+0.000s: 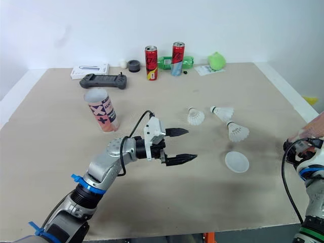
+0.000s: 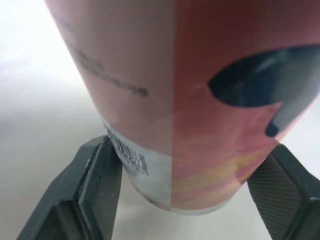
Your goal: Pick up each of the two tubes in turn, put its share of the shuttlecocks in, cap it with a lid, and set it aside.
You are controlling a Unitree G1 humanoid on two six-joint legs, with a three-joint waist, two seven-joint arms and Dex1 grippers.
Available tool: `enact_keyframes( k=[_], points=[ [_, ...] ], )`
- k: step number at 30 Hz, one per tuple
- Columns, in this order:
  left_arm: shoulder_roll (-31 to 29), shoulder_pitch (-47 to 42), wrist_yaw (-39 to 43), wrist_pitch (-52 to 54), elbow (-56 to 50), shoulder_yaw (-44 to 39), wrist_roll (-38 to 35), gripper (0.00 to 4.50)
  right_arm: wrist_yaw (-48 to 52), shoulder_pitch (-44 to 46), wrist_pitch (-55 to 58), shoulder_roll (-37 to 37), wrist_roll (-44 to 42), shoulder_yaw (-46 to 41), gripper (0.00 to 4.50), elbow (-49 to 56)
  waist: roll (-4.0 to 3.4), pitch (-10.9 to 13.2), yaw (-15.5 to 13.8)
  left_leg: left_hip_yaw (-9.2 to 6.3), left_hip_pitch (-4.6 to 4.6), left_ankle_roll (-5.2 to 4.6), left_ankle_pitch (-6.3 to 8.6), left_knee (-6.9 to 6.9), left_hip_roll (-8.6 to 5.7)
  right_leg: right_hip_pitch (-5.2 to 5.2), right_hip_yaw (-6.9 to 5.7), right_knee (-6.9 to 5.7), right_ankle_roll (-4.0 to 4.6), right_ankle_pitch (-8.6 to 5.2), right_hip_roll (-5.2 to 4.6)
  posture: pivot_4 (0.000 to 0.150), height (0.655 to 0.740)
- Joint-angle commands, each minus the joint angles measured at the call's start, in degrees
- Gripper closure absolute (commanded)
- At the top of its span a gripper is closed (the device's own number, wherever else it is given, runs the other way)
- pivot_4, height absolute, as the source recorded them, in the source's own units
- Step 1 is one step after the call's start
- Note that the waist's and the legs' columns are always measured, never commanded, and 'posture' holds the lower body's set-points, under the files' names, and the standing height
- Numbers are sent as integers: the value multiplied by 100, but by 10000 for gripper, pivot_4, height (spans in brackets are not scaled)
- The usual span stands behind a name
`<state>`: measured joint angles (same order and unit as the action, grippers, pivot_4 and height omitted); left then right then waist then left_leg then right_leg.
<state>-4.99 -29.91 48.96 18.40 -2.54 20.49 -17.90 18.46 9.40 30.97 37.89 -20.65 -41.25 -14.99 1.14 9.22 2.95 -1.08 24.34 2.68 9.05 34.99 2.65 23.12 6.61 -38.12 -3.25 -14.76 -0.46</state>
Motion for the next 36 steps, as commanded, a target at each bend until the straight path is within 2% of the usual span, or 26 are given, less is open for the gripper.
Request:
enact_keyframes(
  k=[1, 10, 11, 21, 27, 34, 36],
  points=[
    [132, -114, -137, -161, -47, -37, 60, 0, -62, 62, -120, 160, 48, 43, 7345, -141, -4, 0, -5, 0, -1, 0, 0, 0, 0, -1, 0, 0, 0, 0, 0, 1500, 7400],
    [178, -26, -210, -112, -163, 22, 52, 0, -123, -286, 687, 193, -53, 150, 7345, 110, -7, -1, -21, -3, 2, -1, 0, 0, -3, -4, 2, 3, -3, -3, 0, 1500, 7400],
    [177, -21, -210, -114, -164, 27, 48, 0, -120, -346, 749, 189, -66, 147, 1113, 188, -5, -1, -22, -6, 2, -1, 0, 0, -4, -5, 0, 3, -2, -4, 0, 1500, 7400],
    [148, -55, -156, -156, -114, 23, 29, 0, -200, -849, 1203, -24, -341, -13, 511, 999, -1, 1, -17, -8, 1, 0, 0, 0, -4, -9, -2, 5, 1, -6, 1, 1500, 7400],
    [65, 49, -185, -169, -147, -66, 21, 0, 58, -1684, 1565, -96, -727, -266, 511, 2154, -1, 2, -21, -12, 3, -2, 2, -1, -3, -8, -7, 5, 5, -12, 1, 1500, 7400],
    [-298, 725, -574, -199, -500, -507, 14, 0, 1560, -2886, 930, -116, -1517, -369, 511, 3979, -6, 6, 17, -9, 7, -4, 6, -5, 0, 3, -4, 5, 7, -16, 1, 1500, 7400],
    [-539, 1202, -735, -33, -935, -668, -18, 0, 1969, -2819, 816, -19, -1923, -151, 511, 4538, -7, 7, 49, -9, 0, -4, 6, -7, 3, 1, -4, 4, 9, -15, 4, 1500, 7400]
  ],
)
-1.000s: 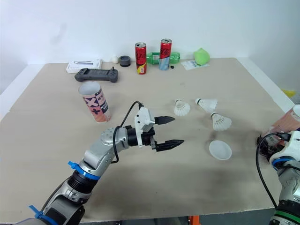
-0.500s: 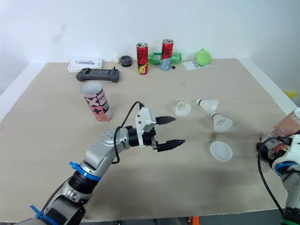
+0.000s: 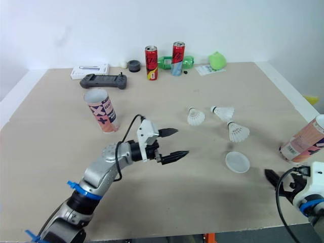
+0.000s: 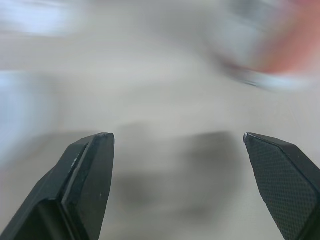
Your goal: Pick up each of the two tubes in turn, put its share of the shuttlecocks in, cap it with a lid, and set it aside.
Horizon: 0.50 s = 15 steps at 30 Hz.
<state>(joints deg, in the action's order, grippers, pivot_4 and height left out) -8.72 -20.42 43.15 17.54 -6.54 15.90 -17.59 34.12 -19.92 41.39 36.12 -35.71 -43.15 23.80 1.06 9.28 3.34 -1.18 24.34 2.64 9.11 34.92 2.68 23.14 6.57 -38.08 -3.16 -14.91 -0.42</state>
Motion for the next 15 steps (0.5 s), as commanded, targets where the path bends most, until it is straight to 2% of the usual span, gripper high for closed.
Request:
enact_keyframes(
  k=[1, 4, 6, 8, 11, 15],
  points=[
    [-263, 460, -256, 95, -733, -289, -27, 0, 501, 270, -191, 212, -672, 152, 511, 895, 3, 4, 32, -3, -4, 0, 0, 0, 1, -2, 0, 0, 3, 2, 1, 1500, 7400],
    [-405, 1020, -867, 196, -1265, -791, 38, 0, 672, 989, 26, 583, -1091, 979, 511, 1490, 9, 13, 99, -4, -8, 1, -1, 3, 1, -2, 1, 0, 5, 5, 1, 1500, 7400],
    [-467, 1327, -1288, 197, -1543, -993, 230, 0, 735, 1360, 30, 786, -903, 1667, 511, 1596, 26, 23, 99, -8, -12, 1, -2, 4, -2, 0, 5, 0, 8, 11, 1, 1500, 7400],
    [-474, 1710, -1772, 187, -1826, -1184, 507, 0, 731, 1851, -116, 817, -595, 2392, 511, 1452, 75, 33, 70, -22, -10, 2, -2, 3, -1, 1, -7, 0, 9, 11, 4, 1500, 7400],
    [-411, 2021, -2488, 211, -1996, -1501, 918, 0, 664, 2549, -321, 550, -343, 3128, 511, 1075, 103, 45, 11, -29, 5, 16, -5, 7, -12, 10, -9, 15, 6, 7, -7, 1500, 7400],
    [-409, 1897, -3063, 742, -1855, -1731, 1211, 0, 669, 3231, -635, 162, 126, 3926, 511, 644, 110, 50, -62, -24, 42, 18, -3, 8, -13, 22, -6, 21, -3, 10, -8, 1500, 7400]
  ],
)
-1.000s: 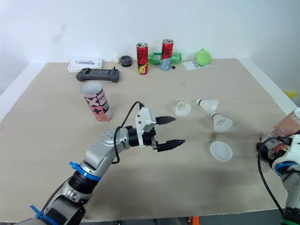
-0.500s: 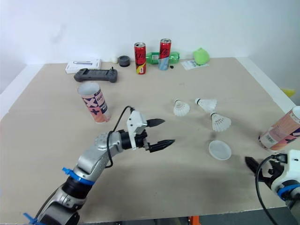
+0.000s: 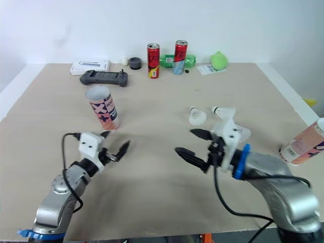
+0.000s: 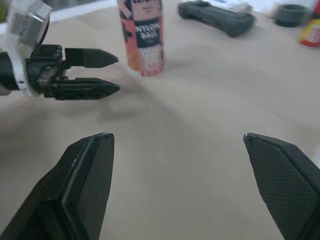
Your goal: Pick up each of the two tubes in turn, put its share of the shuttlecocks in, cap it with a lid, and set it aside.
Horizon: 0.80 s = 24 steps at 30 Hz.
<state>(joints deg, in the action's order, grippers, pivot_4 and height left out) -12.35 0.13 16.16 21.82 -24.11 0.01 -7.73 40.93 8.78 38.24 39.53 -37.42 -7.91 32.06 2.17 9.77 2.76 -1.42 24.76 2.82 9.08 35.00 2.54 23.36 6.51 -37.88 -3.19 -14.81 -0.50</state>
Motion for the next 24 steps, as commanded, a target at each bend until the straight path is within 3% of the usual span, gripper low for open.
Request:
enact_keyframes(
  k=[1, 13, 24],
  points=[
    [-82, -210, -387, 400, -32, -148, 255, 0, -18, 445, -366, -243, 366, 492, 511, -250, -1, 0, -24, -3, 0, -1, 2, -3, 0, -1, 0, 0, -1, -2, 4, 1500, 7400],
    [-363, -1727, -144, 1130, 1813, -235, 124, 0, 54, 716, -689, -424, 767, 782, 511, -496, -1, 0, -20, -33, 7, -2, 3, -8, 2, -6, -26, -2, -19, 7, 13, 1500, 7400],
    [-291, -2434, -128, 525, 3145, -138, 251, 0, -64, 637, -687, -537, 849, 782, 511, -425, -2, -1, -19, -32, -13, -2, -4, -6, 2, -21, -24, -10, -19, 17, 14, 1500, 7400]
  ],
)
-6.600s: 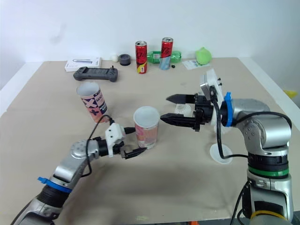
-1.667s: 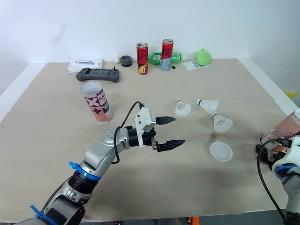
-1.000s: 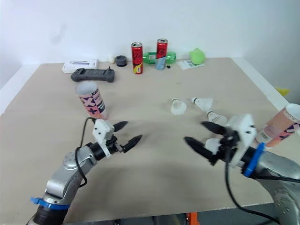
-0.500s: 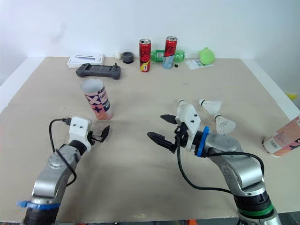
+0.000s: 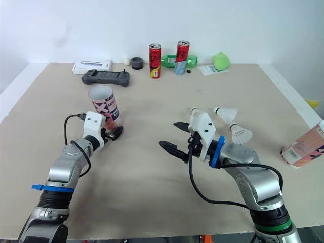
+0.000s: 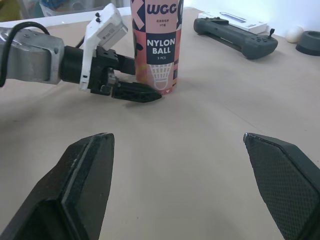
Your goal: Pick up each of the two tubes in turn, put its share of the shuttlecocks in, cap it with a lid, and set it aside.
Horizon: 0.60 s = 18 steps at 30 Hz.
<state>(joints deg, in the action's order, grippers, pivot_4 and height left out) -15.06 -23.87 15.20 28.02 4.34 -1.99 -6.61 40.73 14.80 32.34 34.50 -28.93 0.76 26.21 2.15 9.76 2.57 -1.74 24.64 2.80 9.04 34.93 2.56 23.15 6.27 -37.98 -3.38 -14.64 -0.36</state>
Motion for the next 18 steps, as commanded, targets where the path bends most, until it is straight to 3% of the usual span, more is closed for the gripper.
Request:
enact_keyframes(
  k=[1, 8, 13, 18],
  points=[
    [-10, -72, -39, -157, 390, 69, 149, 0, -49, 42, -98, -39, 10, -80, 511, 153, 0, 0, 0, 0, 0, 0, -1, 0, 0, 0, 0, 0, 0, 2, 0, 1500, 7400],
    [36, -145, -75, -362, 625, 84, 176, 0, -76, 49, -74, -83, 30, -64, 511, 156, -1, -1, 1, 1, -2, 1, -7, 1, 0, 0, 1, -1, -1, 10, 0, 1500, 7400],
    [86, -100, -192, -402, 588, 40, 175, 14282, -91, 20, -47, -97, 26, -59, 0, 201, -2, -2, 2, 2, -2, 2, -8, 1, 0, 0, 2, -1, -2, 11, 0, 1500, 7400],
    [73, -68, -178, -397, 556, 24, 164, 14282, -179, -62, 3, -63, 127, -50, 0, 182, -3, -2, 2, 2, -2, 2, -8, 1, 0, 0, 2, -1, -2, 11, 0, 1500, 7400]
  ],
)
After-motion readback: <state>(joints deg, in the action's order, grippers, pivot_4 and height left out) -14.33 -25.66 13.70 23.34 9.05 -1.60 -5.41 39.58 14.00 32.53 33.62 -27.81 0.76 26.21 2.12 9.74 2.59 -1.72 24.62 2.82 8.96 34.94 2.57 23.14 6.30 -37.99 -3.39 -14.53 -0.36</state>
